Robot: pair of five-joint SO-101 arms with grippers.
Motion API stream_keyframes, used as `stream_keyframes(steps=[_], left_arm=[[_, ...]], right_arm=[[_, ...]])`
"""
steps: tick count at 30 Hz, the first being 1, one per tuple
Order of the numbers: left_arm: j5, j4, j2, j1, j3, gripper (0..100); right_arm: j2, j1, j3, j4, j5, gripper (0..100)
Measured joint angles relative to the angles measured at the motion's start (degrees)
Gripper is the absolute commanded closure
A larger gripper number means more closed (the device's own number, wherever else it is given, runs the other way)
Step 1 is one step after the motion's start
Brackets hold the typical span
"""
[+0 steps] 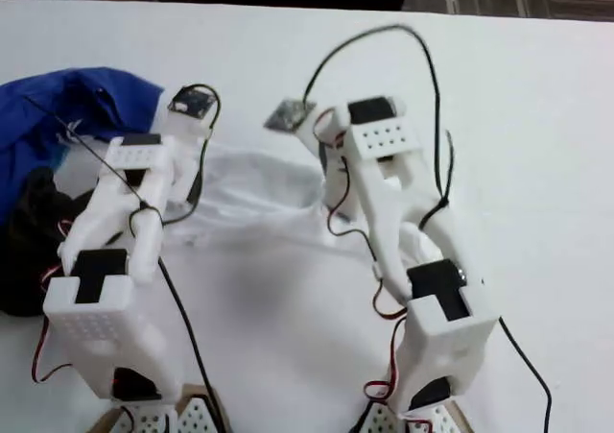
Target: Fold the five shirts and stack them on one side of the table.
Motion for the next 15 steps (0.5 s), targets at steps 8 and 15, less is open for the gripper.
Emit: stream_keyframes(steps=[8, 15], left_arm=[[0.00, 0.00, 0.00, 0.00, 0.00, 98], [0.00, 0.00, 0.00, 0.00, 0.00, 98]], right_arm=[[0.00, 2.90, 14.33, -14.68, 0.00, 97.8], [-1.76, 3.25, 22.07, -15.47, 2.46, 97.8]])
